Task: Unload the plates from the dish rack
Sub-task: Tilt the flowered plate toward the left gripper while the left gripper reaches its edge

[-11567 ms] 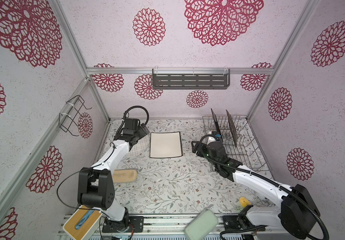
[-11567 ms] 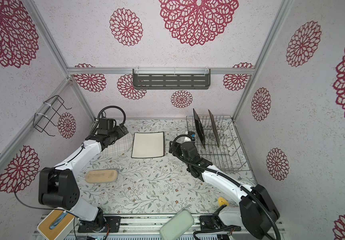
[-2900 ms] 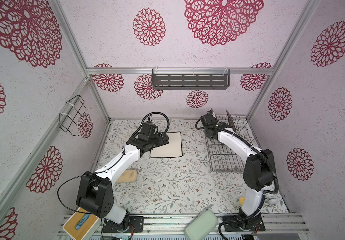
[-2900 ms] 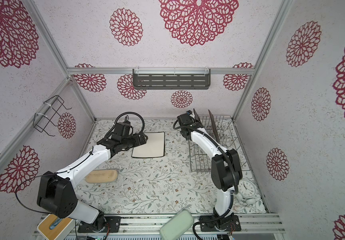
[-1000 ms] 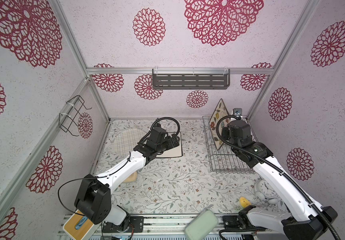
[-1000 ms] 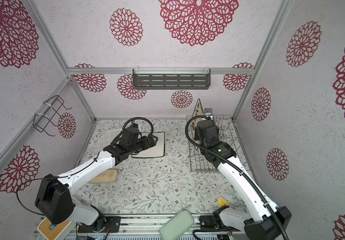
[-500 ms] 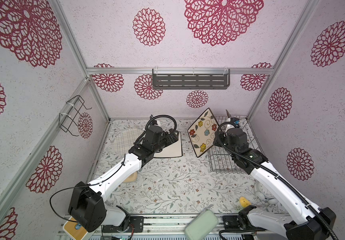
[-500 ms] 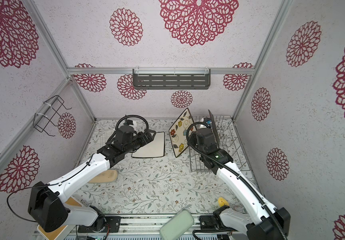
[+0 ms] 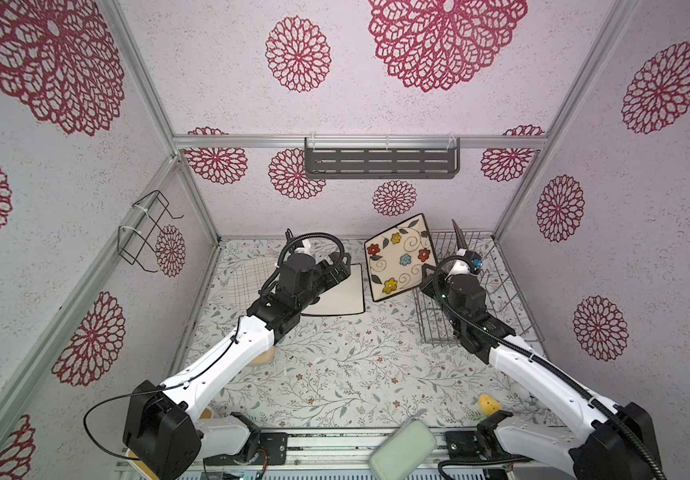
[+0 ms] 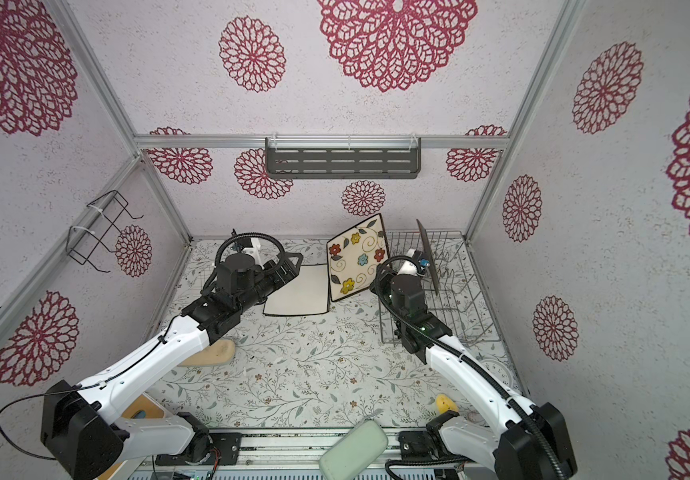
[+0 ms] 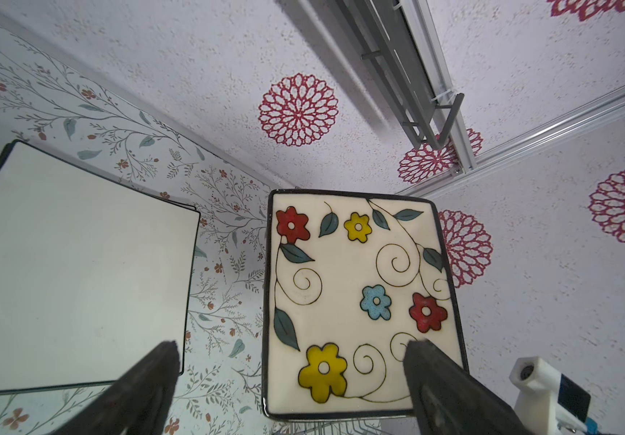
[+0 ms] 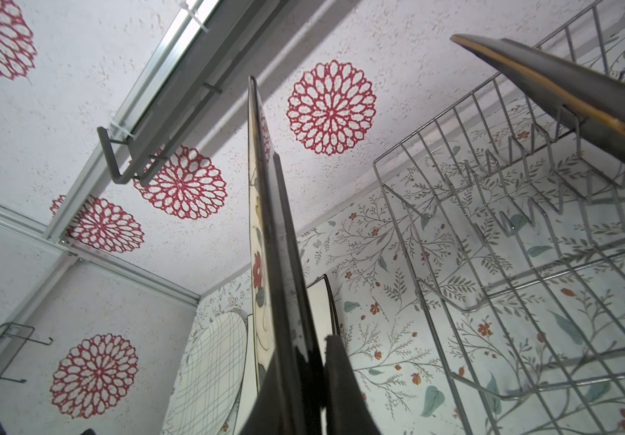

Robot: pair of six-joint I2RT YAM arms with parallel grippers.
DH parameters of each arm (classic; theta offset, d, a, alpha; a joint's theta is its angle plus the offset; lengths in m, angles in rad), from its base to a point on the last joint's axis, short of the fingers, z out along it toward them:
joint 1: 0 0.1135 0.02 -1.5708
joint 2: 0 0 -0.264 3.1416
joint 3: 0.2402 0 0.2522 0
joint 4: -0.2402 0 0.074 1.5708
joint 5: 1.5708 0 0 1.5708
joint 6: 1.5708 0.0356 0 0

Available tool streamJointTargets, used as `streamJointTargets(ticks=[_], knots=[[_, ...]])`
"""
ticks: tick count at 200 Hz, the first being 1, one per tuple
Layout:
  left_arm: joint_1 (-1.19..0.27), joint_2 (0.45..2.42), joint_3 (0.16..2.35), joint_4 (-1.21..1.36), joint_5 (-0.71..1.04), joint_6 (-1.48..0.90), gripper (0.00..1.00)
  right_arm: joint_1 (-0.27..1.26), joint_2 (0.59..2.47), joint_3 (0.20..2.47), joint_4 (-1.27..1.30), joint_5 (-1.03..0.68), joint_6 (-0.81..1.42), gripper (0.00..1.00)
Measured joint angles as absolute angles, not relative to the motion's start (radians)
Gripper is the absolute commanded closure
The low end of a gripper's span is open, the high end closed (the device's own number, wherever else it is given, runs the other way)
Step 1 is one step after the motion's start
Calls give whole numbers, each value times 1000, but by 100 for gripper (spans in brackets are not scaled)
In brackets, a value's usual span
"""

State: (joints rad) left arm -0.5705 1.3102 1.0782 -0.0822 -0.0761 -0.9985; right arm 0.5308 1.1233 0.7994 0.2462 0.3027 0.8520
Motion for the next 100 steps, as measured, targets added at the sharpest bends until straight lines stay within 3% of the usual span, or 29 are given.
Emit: streamJointTargets(ticks=[100], knots=[[-572,1310,982,93,-88,-1104,3,636,1145,691,520,534,1171,100]])
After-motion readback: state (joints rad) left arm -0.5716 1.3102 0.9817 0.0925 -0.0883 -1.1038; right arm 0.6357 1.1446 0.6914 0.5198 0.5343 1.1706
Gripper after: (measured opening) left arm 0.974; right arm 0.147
